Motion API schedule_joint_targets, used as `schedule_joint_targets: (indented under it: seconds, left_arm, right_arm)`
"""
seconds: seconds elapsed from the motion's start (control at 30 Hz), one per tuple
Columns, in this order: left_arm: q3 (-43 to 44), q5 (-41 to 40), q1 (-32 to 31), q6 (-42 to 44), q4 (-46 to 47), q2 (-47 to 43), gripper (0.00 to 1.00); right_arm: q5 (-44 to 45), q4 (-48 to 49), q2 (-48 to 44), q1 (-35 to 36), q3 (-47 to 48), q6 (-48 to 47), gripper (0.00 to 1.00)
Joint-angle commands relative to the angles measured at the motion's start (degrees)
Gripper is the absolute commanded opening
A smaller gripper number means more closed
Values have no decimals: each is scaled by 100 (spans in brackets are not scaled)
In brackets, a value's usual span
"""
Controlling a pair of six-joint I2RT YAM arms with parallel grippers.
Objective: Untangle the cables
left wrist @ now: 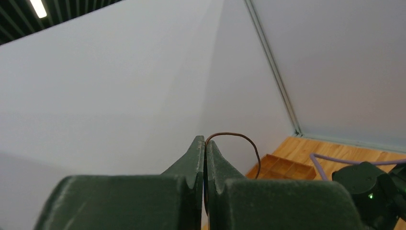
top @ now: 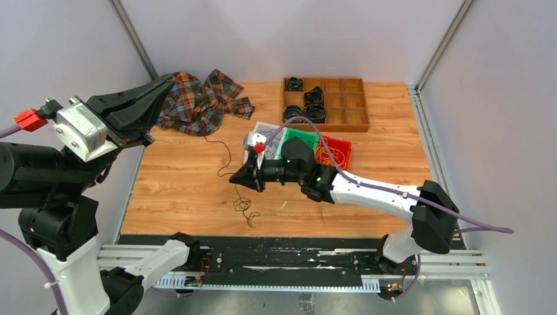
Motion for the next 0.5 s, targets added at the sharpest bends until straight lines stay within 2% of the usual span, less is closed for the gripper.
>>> schedule_joint_targets:
  seconds: [0.0,0.07,0.13,0.23,0.33,0.4,0.47]
  left_arm:
    - [-767,-475,0,176,-115,-407,6]
    - [-1484,-795,1,181,-114,-729,16]
    - [-2200,-1244,4,92,-191,-1048,21]
    - [-3233,-1873,0,-80,-538,-1389,34]
    - [-4225,-2255,0,-22,-785,-1660,52]
    - [-4686,-2269,0,159,-946,-1736,63]
    - [-4902,-1685,1,635,-1295,-1730,75]
  right_arm:
    - [158,-42,-360,1,-29,-209,1]
    - [276,-214,-501,-31,9,-286,1]
    - [327,-406,-619,-56,76,-376,1]
    - [533,-634,-782,-61,126,-494,1]
    - [585,-928,-793,-65,228,-594,1]
    - [636,-1319,-732,-65,402,-657,0]
    - [701,-1750,-665,-65,583,-722,1]
